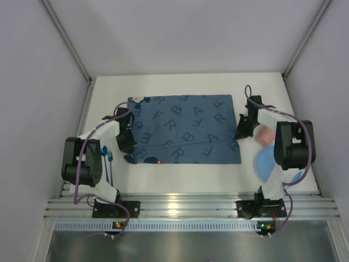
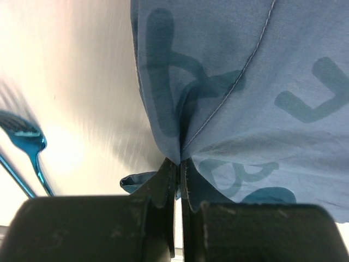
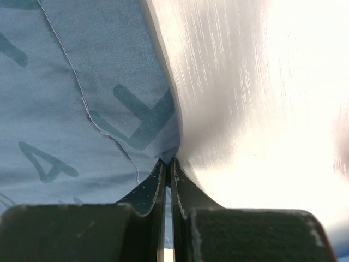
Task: Set the dinner table for one person
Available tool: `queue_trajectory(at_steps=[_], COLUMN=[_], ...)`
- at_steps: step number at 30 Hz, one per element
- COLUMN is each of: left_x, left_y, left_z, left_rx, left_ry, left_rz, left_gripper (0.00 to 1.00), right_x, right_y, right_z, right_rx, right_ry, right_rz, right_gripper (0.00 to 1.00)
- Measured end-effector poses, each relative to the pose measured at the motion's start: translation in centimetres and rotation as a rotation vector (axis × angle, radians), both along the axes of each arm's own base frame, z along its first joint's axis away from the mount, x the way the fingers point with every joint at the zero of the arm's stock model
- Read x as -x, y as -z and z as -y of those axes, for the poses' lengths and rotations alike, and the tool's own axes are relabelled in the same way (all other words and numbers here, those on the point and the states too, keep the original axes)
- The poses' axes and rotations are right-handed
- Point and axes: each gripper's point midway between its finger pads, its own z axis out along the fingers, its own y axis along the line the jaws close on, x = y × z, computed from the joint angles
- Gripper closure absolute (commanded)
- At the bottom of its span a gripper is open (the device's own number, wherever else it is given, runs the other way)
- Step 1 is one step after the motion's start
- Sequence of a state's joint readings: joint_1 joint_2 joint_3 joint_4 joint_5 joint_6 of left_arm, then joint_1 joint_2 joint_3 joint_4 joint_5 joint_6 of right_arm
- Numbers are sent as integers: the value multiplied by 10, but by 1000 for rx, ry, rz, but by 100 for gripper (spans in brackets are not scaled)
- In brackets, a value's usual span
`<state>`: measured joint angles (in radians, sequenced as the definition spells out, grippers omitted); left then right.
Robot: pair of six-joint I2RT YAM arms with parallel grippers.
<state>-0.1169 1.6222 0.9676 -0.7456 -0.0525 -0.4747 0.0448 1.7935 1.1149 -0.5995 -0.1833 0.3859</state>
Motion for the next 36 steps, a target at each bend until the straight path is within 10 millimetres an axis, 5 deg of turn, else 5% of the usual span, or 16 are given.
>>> queue_trajectory(at_steps=[1, 2, 3, 5, 6, 7, 10, 14, 17, 19, 21, 24, 29, 36], left_x=[1, 2, 4, 6, 7, 8, 12, -3, -16, -20, -19, -19, -14, 2], left_y=[-2, -5, -9, -15, -18, -20, -33, -59, -75, -80, -80, -77, -63, -41], left_z=[0, 1, 1, 1, 0, 1, 1, 5, 10, 13, 16, 21, 24, 22], left_rx=[1, 5, 7, 10, 10, 13, 21, 47, 72, 90, 104, 129, 143, 137], left_ry=[-3, -8, -11, -24, -23, -36, -51, -59, -61, -56, -51, -31, 8, 44], left_rz=[3, 6, 10, 20, 22, 25, 34, 103, 153, 165, 161, 150, 125, 78], left_gripper=[100, 75, 57, 2, 2, 2, 2, 2, 2, 2, 2, 2, 2, 2], right_x=[2, 3, 4, 4, 2, 1, -11, -44, -53, -46, -30, 1, 26, 41], right_y=[0, -1, -2, -7, -10, -17, -57, -146, -207, -223, -220, -187, -140, -135], right_z=[-1, -1, -2, -1, -1, -2, -4, 9, 44, 86, 134, 188, 220, 244], right_rx=[2, 3, 3, 8, 11, 10, 20, 69, 108, 149, 193, 215, 163, 163], right_ry=[-3, -5, -6, -8, -15, -16, -31, 18, 140, 274, 432, 632, 787, 884], right_rz=[-6, -15, -21, -26, -20, -14, 63, 289, 445, 474, 439, 305, 124, 98], right_gripper=[97, 89, 61, 37, 9, 1, 0, 0, 0, 0, 0, 0, 0, 0])
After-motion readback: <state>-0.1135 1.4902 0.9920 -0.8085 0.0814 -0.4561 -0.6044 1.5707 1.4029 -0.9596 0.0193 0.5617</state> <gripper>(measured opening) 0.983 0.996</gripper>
